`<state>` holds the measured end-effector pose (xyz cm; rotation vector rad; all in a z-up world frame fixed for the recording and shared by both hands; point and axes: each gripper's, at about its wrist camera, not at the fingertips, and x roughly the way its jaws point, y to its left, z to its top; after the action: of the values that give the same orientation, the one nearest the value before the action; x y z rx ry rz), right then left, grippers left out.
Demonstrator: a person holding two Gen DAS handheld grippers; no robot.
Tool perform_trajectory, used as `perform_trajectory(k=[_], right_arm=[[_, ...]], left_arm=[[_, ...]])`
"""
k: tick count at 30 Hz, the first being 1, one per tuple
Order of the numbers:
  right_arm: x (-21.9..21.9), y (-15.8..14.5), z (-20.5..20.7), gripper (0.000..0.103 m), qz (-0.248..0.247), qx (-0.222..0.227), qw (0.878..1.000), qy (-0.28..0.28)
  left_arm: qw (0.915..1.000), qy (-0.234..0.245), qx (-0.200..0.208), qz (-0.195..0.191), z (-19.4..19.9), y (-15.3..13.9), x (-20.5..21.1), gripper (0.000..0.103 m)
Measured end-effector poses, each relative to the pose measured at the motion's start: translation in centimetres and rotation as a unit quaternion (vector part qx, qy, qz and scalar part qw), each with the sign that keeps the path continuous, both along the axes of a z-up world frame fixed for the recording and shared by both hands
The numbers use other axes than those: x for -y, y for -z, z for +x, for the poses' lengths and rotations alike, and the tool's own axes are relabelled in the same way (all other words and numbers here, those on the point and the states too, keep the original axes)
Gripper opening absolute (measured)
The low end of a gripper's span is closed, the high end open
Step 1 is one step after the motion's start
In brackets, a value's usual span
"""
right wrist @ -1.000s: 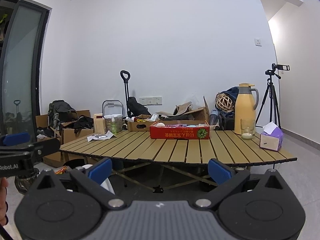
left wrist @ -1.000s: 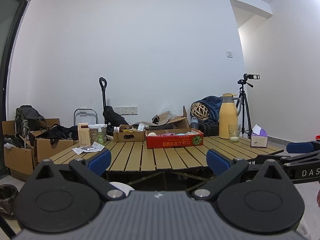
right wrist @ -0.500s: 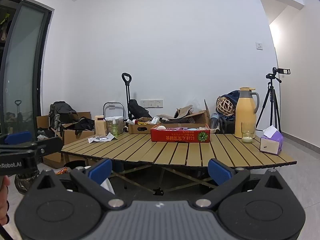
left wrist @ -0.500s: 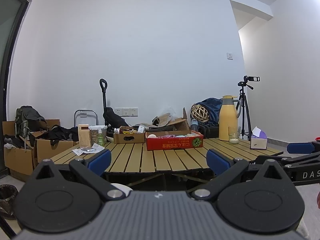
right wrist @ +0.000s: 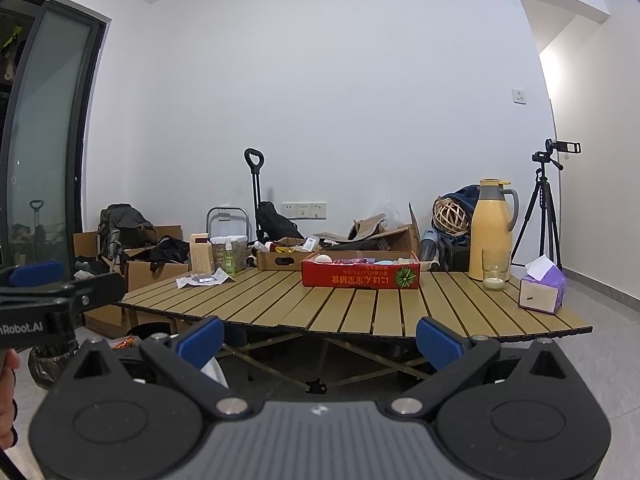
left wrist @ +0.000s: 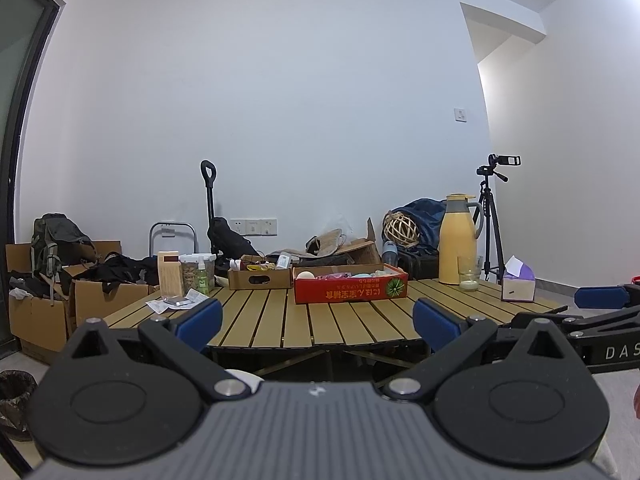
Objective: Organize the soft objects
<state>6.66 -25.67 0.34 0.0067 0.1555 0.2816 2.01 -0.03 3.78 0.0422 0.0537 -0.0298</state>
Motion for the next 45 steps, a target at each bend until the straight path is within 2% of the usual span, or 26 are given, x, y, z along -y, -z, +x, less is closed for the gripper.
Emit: perform_trajectory(k=[45], right_arm=[[0.25,0.05,-0.25,0.103,0.003,0.01,1.0,-0.004]], left_arm=[[1.0,-0.001,0.006,-0.005,-0.76,-0.06,-0.08,0.103]])
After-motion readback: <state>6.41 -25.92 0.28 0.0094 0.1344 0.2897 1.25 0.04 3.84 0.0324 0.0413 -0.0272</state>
